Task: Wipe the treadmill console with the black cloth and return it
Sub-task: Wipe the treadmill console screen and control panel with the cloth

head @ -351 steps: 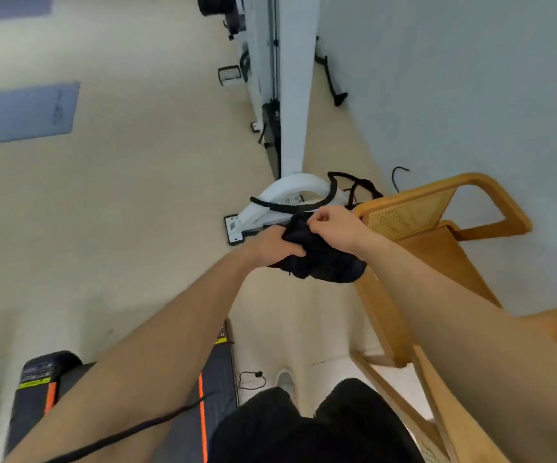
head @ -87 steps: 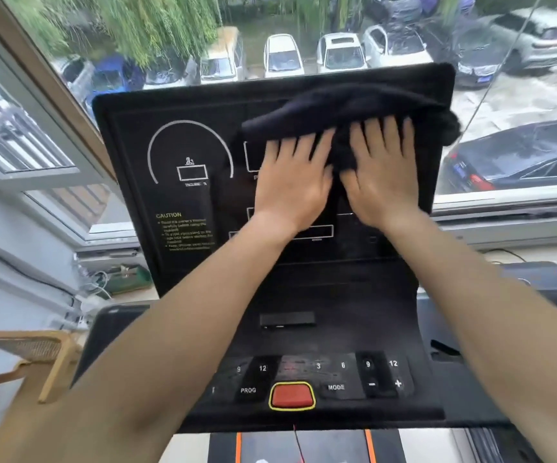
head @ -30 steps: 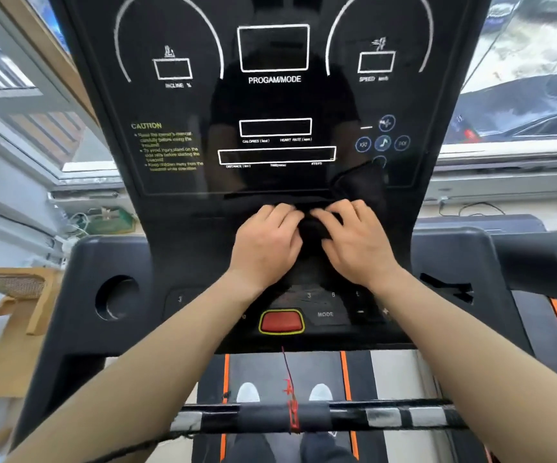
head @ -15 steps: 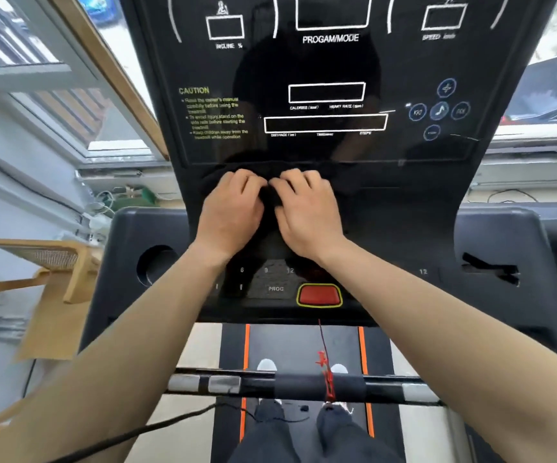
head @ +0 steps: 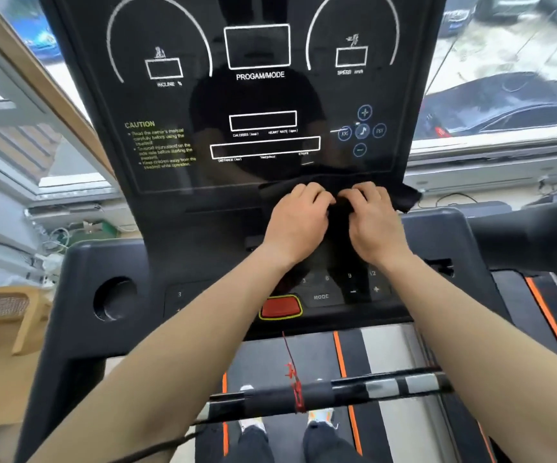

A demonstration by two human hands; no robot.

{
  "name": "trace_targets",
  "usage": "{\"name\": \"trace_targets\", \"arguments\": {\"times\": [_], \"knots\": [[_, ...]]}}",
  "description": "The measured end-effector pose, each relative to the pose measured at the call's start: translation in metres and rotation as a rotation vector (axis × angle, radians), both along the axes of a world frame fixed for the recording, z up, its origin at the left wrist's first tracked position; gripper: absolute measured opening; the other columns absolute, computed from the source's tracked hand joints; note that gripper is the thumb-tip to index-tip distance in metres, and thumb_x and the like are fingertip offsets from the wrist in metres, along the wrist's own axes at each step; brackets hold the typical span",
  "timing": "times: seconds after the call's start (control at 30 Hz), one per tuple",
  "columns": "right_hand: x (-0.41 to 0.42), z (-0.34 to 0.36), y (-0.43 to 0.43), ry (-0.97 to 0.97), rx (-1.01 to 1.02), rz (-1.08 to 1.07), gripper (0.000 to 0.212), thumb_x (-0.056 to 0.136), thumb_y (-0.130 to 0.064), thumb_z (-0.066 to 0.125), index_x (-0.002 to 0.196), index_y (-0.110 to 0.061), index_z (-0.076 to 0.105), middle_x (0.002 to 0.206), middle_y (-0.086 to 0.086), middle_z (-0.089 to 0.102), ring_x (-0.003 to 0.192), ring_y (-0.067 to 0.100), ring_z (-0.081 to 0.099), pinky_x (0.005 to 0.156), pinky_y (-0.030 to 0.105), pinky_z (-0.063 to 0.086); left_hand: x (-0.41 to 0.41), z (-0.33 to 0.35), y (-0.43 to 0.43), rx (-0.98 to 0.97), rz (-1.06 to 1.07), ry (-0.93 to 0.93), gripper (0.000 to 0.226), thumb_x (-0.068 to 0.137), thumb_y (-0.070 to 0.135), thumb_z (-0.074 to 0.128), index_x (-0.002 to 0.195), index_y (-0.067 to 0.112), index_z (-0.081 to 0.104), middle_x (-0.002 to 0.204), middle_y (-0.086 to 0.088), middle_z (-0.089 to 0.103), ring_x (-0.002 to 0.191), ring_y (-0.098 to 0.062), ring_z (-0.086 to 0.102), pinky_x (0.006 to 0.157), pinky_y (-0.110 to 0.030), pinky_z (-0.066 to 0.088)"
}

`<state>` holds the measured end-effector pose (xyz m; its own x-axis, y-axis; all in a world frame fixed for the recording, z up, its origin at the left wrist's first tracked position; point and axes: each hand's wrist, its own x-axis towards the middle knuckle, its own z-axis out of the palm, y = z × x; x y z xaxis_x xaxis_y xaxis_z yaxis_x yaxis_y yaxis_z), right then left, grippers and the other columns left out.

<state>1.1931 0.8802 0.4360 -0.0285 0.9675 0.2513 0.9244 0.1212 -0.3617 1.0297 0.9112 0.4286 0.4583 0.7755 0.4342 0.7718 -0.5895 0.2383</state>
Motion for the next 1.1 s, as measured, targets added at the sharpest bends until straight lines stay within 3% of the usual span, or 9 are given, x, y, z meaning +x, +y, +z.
{"name": "trace_targets", "arguments": {"times": [0.1,0.23,0.33,0.4,0.5,0.6,0.7,0.77,1.1], "knots": [[0.021,0.000,-0.022,0.049,-0.035,-0.166,0.037,0.087,-0.004,0.046,0.120,-0.004,0.063,0.122,0.015,0.058,0.108,0.035,0.051,0.080,0.048,0.052,0.029,0.008,-0.020,-0.103,-0.065,-0.055,0.018,0.082,0.017,0.067,0.098,0.011,0.071,0.103,-0.004,0.071,0.097,-0.027,0.064,0.076,-0.035,0.056],[0.025,-0.029,-0.074,0.011,-0.187,-0.107,0.045,0.086,-0.027,0.040,0.112,-0.004,0.068,0.126,0.012,0.059,0.111,0.034,0.055,0.090,0.046,0.050,0.036,-0.008,-0.048,-0.302,-0.126,0.109,0.037,0.091,0.039,0.051,0.088,0.012,0.076,0.107,-0.001,0.070,0.102,-0.023,0.062,0.078,-0.040,0.056],[0.025,-0.050,-0.104,-0.103,-0.279,0.039,0.058,0.083,-0.045,0.048,0.124,-0.007,0.065,0.140,0.017,0.053,0.128,0.039,0.047,0.107,0.053,0.038,0.019,-0.031,-0.067,-0.408,-0.182,0.158,0.053,0.097,0.045,0.038,0.085,0.017,0.082,0.124,0.001,0.068,0.118,-0.020,0.057,0.091,-0.038,0.050],[0.024,-0.053,-0.109,-0.150,-0.305,0.075,0.068,0.083,-0.055,0.047,0.135,-0.012,0.057,0.147,0.015,0.048,0.132,0.038,0.044,0.106,0.056,0.037,0.011,-0.038,-0.075,-0.352,-0.081,0.117,0.051,0.098,0.042,0.038,0.083,0.019,0.081,0.111,0.003,0.072,0.106,-0.019,0.063,0.078,-0.036,0.053],[0.014,-0.050,-0.104,-0.084,-0.257,-0.062,0.064,0.092,-0.052,0.037,0.144,-0.016,0.050,0.149,0.011,0.047,0.127,0.035,0.046,0.098,0.051,0.044,0.009,-0.041,-0.080,-0.265,0.102,0.127,0.024,0.093,0.035,0.055,0.090,0.016,0.070,0.093,-0.002,0.069,0.084,-0.024,0.064,0.061,-0.037,0.051],[-0.010,-0.061,-0.098,-0.177,-0.324,-0.155,0.065,0.099,-0.046,0.024,0.154,-0.014,0.034,0.163,0.016,0.027,0.145,0.036,0.030,0.113,0.053,0.032,0.005,-0.055,-0.086,-0.343,0.084,0.216,0.042,0.092,0.032,0.060,0.129,0.011,0.060,0.138,-0.013,0.057,0.122,-0.032,0.056,0.093,-0.044,0.049],[-0.042,-0.076,-0.093,-0.226,-0.398,-0.152,0.070,0.098,-0.044,0.019,0.158,-0.007,0.019,0.167,0.019,0.008,0.153,0.035,0.012,0.122,0.051,0.016,-0.017,-0.064,-0.096,-0.404,0.021,0.341,0.059,0.104,0.034,0.037,0.157,0.010,0.025,0.166,-0.011,0.019,0.148,-0.030,0.030,0.122,-0.046,0.021],[-0.068,-0.076,-0.092,-0.241,-0.394,-0.102,0.070,0.100,-0.043,0.019,0.158,-0.005,0.016,0.167,0.019,0.005,0.154,0.034,0.008,0.123,0.051,0.014,-0.047,-0.066,-0.102,-0.424,0.035,0.387,0.061,0.106,0.035,0.028,0.160,0.010,0.014,0.168,-0.008,0.015,0.147,-0.032,0.032,0.125,-0.045,0.014],[-0.252,-0.074,-0.090,-0.238,-0.340,0.355,0.074,0.100,-0.051,0.018,0.157,-0.003,0.023,0.167,0.017,0.011,0.154,0.030,0.011,0.124,0.045,0.011,-0.248,-0.063,-0.136,-0.487,0.296,0.478,0.066,0.101,0.038,0.019,0.157,0.003,0.022,0.164,-0.016,0.025,0.153,-0.029,0.019,0.122,-0.050,0.025]]}}
